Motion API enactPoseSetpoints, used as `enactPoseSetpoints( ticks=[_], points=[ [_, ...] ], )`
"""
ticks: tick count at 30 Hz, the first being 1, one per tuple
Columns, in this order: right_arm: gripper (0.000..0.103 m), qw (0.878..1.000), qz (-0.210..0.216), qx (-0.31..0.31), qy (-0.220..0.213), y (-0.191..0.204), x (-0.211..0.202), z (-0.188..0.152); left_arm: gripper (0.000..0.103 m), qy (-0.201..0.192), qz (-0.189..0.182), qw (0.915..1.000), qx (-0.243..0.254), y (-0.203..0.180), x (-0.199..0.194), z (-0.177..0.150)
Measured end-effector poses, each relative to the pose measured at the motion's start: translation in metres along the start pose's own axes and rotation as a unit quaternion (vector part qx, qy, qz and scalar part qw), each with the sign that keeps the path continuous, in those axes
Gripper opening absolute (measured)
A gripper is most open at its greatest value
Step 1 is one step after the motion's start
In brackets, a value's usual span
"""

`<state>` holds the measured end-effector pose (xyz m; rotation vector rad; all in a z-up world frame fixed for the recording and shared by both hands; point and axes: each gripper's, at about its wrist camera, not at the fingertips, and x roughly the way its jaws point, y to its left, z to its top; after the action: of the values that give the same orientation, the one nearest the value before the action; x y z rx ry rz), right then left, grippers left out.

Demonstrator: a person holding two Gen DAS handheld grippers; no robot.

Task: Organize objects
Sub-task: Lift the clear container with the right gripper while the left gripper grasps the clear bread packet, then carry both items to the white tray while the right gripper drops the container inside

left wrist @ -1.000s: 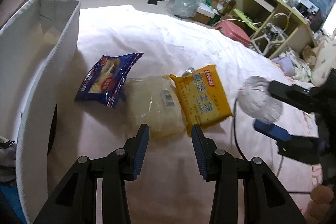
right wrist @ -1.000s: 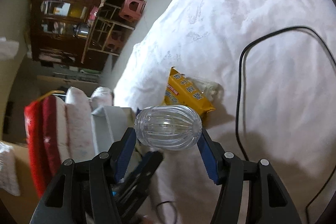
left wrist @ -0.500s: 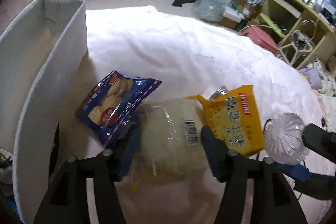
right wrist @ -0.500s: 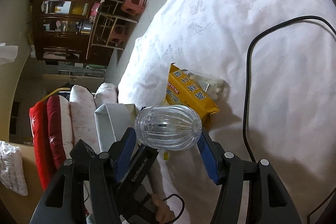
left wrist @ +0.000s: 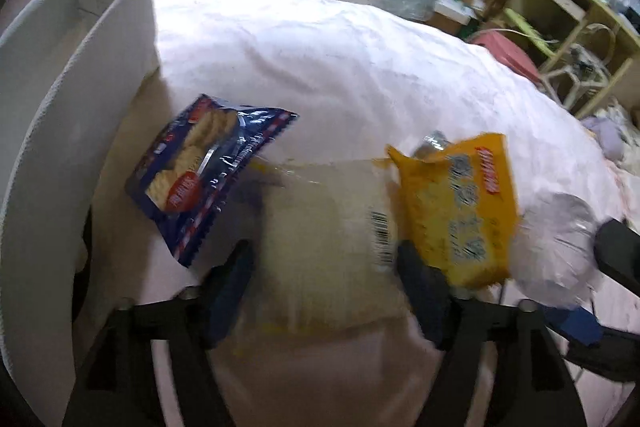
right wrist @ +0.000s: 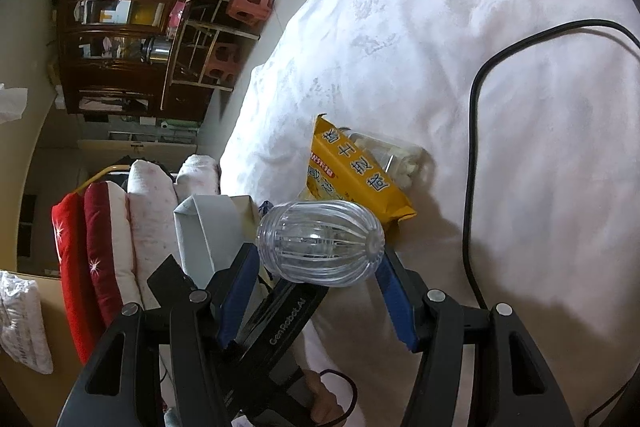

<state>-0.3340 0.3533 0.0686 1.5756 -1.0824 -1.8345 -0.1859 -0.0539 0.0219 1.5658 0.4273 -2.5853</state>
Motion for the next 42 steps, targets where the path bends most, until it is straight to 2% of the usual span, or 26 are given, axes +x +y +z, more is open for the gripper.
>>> enactPoseSetpoints(
  ticks=[8, 18, 20, 25, 31, 35, 42],
  points=[
    [0.058, 1.000, -0.003, -0.001, 0.008, 0.001, 0.005, -0.003, 0.061, 0.019, -0.003, 0.9983, 0.055, -0.001, -0.027, -0.025],
    [0.058, 1.000, 0.005, -0.012, 0.023, 0.010, 0.005, -0.012, 0.061, -0.009, -0.027, 0.9953, 0.093, 0.002, -0.084, -0.044],
    [0.058, 0.999, 0.005, -0.022, 0.027, 0.014, 0.003, -0.018, 0.061, -0.017, -0.022, 0.9949, 0.097, 0.005, -0.094, -0.049],
    [0.058, 0.998, 0.001, -0.050, 0.029, 0.029, -0.002, -0.032, 0.061, -0.027, -0.045, 0.9959, 0.074, 0.020, -0.106, -0.050],
    [0.058, 0.991, -0.056, -0.121, 0.011, 0.057, -0.007, -0.055, 0.061, -0.038, -0.079, 0.9944, 0.059, 0.022, -0.118, -0.042],
    [0.058, 0.989, -0.052, -0.141, 0.001, 0.073, -0.013, -0.071, 0.061, -0.061, -0.082, 0.9925, 0.067, 0.023, -0.137, -0.044],
    [0.058, 0.971, -0.099, -0.214, -0.033, 0.107, -0.022, -0.100, 0.061, -0.087, -0.112, 0.9888, 0.045, 0.040, -0.155, -0.037]
  ],
)
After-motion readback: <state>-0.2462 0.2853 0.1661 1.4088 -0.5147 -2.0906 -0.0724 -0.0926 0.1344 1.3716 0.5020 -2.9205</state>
